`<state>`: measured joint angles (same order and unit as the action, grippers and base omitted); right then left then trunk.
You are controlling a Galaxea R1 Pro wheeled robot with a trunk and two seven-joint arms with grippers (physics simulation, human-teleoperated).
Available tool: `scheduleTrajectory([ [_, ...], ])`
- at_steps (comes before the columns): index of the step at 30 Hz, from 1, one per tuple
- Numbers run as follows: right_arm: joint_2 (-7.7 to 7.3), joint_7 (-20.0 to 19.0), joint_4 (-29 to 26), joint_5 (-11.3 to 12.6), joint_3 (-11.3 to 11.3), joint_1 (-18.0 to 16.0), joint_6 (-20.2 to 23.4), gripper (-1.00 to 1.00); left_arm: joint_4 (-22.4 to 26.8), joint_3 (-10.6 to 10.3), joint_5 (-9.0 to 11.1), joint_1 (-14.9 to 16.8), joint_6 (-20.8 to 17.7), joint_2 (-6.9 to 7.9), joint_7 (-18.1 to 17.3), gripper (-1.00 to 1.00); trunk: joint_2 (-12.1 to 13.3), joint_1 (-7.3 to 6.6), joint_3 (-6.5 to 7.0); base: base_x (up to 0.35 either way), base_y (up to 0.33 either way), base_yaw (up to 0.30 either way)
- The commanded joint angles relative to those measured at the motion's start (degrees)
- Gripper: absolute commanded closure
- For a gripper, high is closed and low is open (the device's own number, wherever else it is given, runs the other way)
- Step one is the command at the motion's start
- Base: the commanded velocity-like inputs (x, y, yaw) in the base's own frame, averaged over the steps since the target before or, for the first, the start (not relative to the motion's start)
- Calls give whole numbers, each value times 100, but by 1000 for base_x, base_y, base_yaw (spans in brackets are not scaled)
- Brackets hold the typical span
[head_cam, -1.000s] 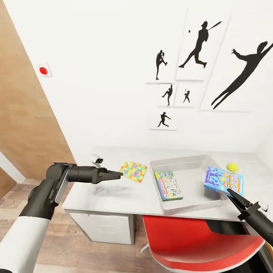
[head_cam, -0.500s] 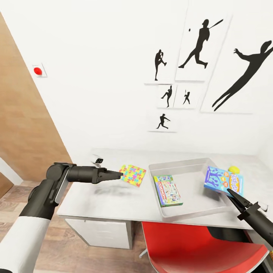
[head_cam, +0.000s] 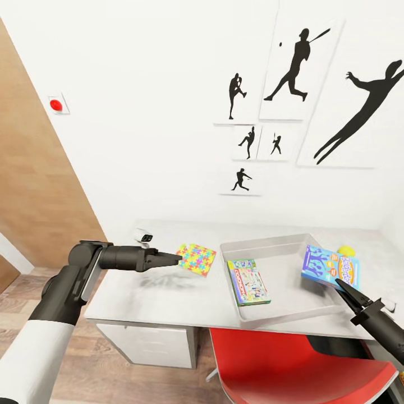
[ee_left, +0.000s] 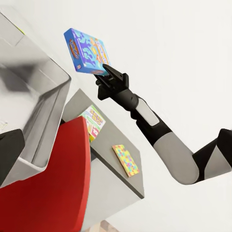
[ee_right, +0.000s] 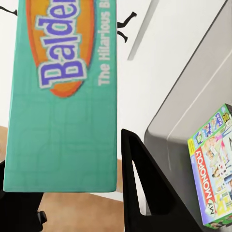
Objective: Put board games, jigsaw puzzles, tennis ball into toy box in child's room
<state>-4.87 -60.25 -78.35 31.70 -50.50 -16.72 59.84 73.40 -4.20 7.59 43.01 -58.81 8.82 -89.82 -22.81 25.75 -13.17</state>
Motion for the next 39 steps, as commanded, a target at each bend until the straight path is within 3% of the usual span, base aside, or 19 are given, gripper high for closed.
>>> scheduleTrajectory([
  [1, 1, -32, -5, -23, -6, -6, 16, 100, 0, -11, 6, 5, -61, 5, -18, -100, -11, 3, -11, 0, 0, 0],
  [16, -9, -39, 12, -23, -21, -6, 16, 100, -1, -11, 6, -2, -61, 5, -18, -100, -11, 3, -11, 83, -28, -6],
  [31, -10, -48, 31, -23, -21, -6, 16, 100, 0, -11, 6, -4, -61, 5, -18, -100, -11, 3, -11, 1, 0, -240],
  [39, -6, -55, 22, -23, -21, -6, 16, 100, 4, -11, 9, -9, -61, 5, -18, -100, -11, 3, -11, 84, 34, -34],
])
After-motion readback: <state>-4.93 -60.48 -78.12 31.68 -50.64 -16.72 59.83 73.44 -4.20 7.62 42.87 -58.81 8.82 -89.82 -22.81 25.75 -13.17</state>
